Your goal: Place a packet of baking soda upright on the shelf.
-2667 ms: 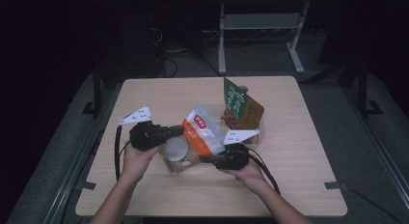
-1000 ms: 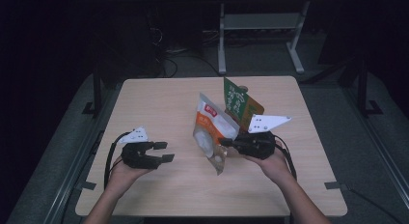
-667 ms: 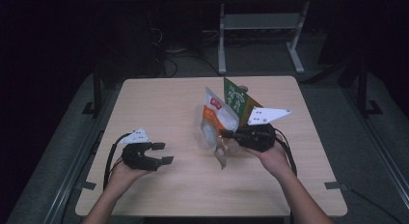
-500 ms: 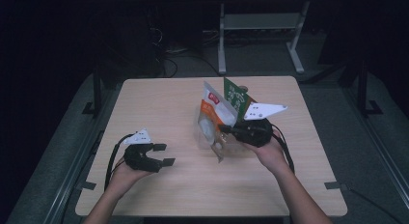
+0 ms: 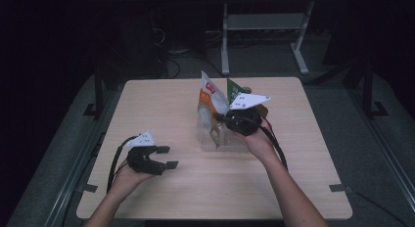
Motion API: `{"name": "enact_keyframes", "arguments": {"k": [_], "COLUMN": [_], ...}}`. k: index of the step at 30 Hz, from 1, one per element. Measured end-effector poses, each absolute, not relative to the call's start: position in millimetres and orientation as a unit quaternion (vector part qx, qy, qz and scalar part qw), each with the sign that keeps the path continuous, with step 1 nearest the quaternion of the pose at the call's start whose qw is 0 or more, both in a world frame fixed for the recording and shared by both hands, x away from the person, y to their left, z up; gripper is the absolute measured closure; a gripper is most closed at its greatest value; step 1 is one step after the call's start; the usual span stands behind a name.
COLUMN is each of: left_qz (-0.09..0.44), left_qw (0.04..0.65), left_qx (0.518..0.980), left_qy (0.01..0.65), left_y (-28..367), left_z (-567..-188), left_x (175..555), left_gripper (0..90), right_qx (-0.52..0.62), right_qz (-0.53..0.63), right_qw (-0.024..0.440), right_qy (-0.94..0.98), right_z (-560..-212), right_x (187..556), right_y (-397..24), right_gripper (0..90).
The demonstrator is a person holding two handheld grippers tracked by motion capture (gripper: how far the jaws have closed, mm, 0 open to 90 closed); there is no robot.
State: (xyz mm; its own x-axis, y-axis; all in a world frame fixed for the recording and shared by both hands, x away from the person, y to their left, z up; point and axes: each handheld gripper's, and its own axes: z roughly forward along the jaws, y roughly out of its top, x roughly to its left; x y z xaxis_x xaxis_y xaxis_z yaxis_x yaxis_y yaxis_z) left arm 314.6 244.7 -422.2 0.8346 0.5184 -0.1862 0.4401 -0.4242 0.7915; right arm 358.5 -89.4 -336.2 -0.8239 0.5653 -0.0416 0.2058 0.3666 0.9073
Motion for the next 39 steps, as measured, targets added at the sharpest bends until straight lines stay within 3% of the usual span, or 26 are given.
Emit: {"name": "enact_keyframes", "arguments": {"k": [13, 25, 33, 39], "left_qz": [0.040, 0.034, 0.032, 0.034], "left_qw": [0.459, 0.445, 0.441, 0.441], "left_qx": [0.839, 0.848, 0.850, 0.851], "left_qy": [0.291, 0.285, 0.285, 0.283], "left_y": [243.1, 239.7, 238.6, 238.4], "left_z": [-424.2, -428.6, -429.3, -429.8], "left_x": [314.3, 315.5, 315.0, 315.7], "left_gripper": [26.7, 26.0, 25.7, 24.9], "right_qx": [0.246, 0.260, 0.265, 0.267], "right_qz": [0.470, 0.457, 0.465, 0.477], "right_qw": [0.205, 0.183, 0.172, 0.164], "right_qy": [0.822, 0.831, 0.827, 0.821], "right_z": [-348.5, -379.8, -382.9, -381.4], "right_x": [373.7, 372.4, 371.3, 369.9], "right_y": [-82.2, -87.0, -88.2, -92.5], "right_gripper": [90.0, 90.0, 90.0, 83.0]}}
